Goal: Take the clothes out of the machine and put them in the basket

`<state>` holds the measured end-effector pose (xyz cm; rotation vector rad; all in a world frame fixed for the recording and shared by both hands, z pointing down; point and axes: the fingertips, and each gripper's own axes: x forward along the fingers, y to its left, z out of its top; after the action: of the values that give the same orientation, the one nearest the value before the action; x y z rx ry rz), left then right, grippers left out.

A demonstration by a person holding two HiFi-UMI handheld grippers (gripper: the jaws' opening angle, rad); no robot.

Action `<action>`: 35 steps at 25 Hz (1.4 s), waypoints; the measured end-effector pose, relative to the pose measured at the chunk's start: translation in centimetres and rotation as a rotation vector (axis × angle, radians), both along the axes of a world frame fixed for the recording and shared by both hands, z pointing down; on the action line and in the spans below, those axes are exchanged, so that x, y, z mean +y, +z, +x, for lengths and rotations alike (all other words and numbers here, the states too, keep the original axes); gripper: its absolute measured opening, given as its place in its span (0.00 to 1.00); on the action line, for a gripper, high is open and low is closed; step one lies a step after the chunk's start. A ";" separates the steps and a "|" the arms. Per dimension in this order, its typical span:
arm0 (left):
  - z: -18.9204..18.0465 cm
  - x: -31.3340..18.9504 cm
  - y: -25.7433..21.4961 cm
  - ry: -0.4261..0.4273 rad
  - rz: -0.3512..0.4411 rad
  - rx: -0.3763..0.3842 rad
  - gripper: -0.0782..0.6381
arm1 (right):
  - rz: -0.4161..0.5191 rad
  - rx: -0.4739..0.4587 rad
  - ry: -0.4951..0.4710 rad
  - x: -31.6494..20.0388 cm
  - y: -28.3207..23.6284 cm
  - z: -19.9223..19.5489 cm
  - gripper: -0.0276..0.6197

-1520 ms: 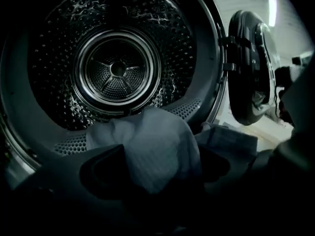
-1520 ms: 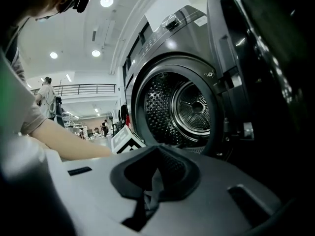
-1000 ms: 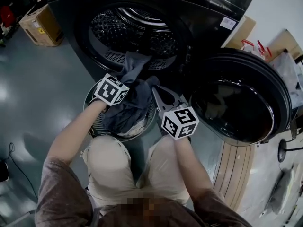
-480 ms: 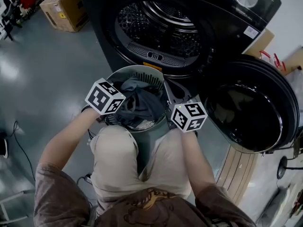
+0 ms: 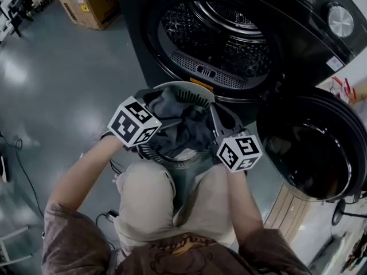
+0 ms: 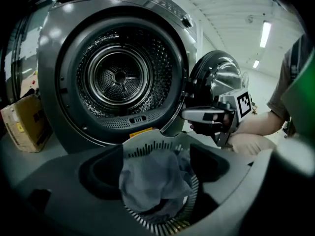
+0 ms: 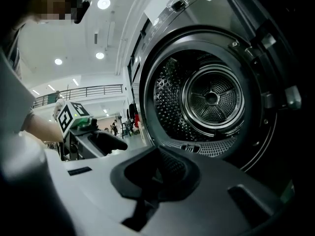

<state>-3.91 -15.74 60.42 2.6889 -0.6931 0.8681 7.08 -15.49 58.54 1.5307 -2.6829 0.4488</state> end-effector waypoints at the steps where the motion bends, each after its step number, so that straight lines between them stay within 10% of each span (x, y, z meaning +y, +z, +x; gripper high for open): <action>1: -0.1 -0.4 -0.2 0.000 -0.001 0.020 0.69 | -0.003 0.002 0.003 0.0 0.1 0.0 0.04; 14: -1.0 -3.1 -5.8 -0.070 -0.095 0.266 0.69 | -0.167 -0.098 0.114 -1.0 -3.6 -1.9 0.04; 35: -8.3 -0.8 -47.8 -0.200 -0.055 0.332 0.68 | -0.288 0.013 -0.078 1.2 -44.6 -10.2 0.04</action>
<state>-12.23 -16.59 12.58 2.5687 -0.8247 0.3744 -3.12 -14.28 13.94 1.3391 -2.5201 0.7778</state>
